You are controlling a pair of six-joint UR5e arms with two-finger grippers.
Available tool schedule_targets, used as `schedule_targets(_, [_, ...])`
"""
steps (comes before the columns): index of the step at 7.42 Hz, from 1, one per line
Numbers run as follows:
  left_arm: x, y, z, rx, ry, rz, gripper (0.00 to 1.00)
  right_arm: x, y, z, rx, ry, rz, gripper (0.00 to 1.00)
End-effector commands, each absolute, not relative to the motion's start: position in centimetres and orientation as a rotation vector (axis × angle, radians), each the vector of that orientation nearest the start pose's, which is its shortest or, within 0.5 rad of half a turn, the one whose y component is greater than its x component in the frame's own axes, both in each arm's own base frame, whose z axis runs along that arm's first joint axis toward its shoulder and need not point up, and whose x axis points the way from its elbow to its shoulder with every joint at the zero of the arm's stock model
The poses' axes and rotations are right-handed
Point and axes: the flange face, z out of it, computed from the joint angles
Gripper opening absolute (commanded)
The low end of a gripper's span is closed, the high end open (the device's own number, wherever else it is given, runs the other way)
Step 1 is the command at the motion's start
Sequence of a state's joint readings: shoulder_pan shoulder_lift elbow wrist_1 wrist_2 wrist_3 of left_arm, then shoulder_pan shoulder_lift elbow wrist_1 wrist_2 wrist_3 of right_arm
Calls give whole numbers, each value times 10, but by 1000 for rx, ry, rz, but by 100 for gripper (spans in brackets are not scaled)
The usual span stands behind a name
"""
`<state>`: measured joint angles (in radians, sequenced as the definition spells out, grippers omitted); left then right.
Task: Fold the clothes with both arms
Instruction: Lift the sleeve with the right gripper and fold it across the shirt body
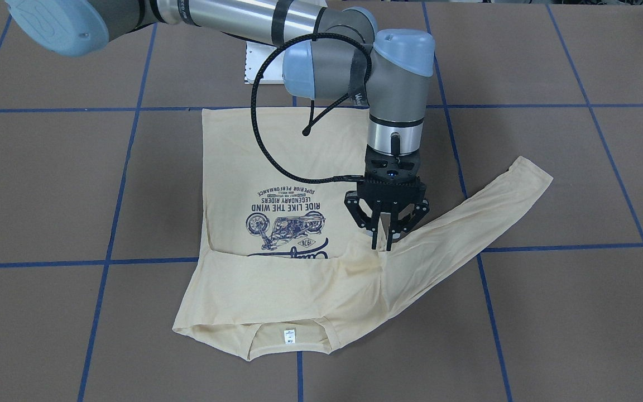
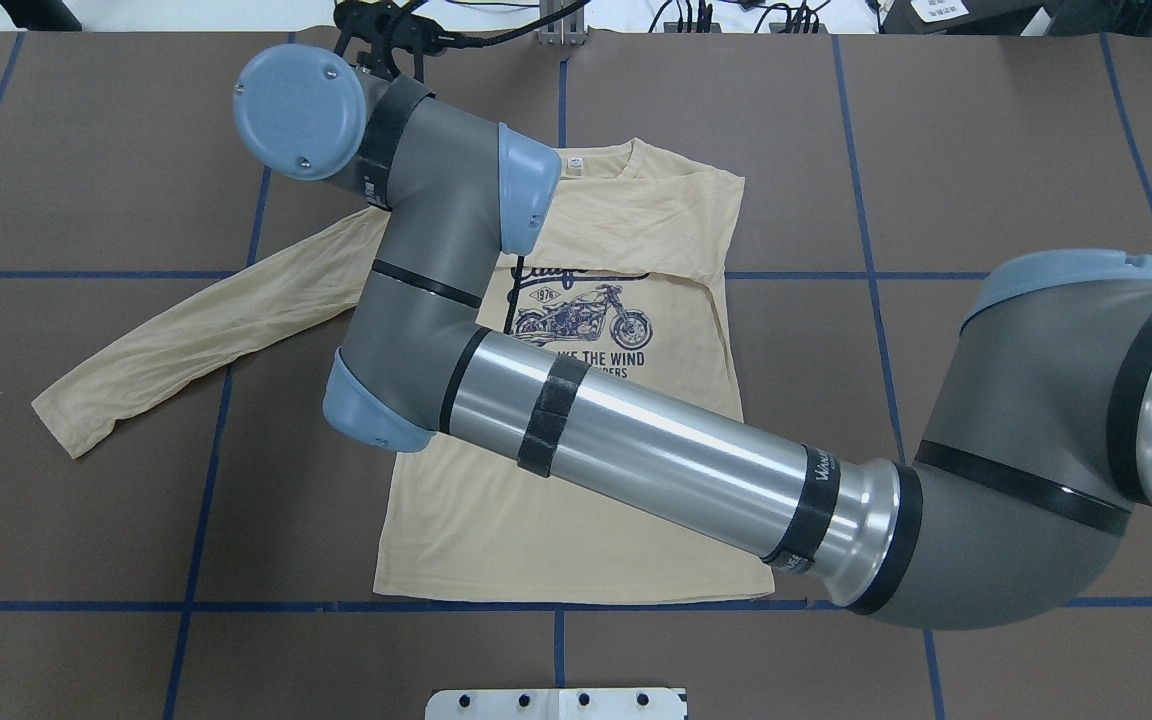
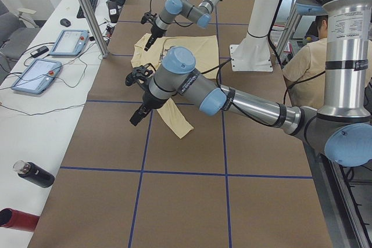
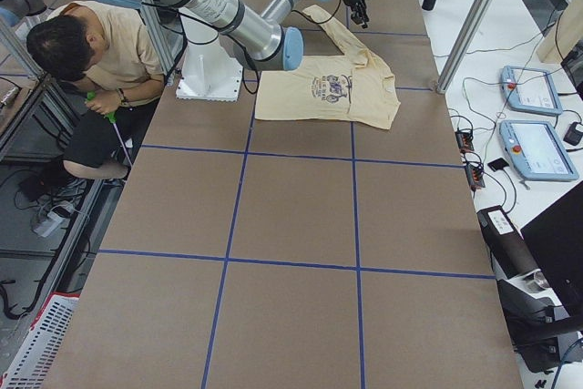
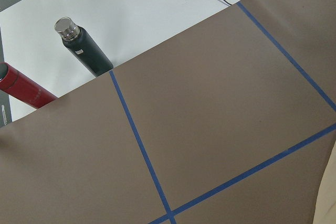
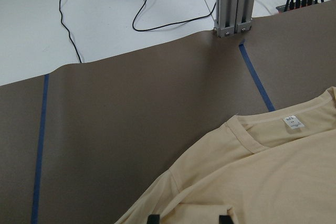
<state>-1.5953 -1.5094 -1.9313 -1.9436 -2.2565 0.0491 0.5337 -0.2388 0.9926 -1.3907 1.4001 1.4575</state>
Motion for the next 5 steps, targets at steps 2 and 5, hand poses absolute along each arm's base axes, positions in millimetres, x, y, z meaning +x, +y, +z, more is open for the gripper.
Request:
schedule_targets(2, [-81, -472, 463, 683, 636, 260, 100, -635, -567, -15, 342, -781, 452, 100])
schedule_targets(5, [-28, -480, 468, 642, 680, 338, 100, -535, -591, 85, 290, -754, 282, 100])
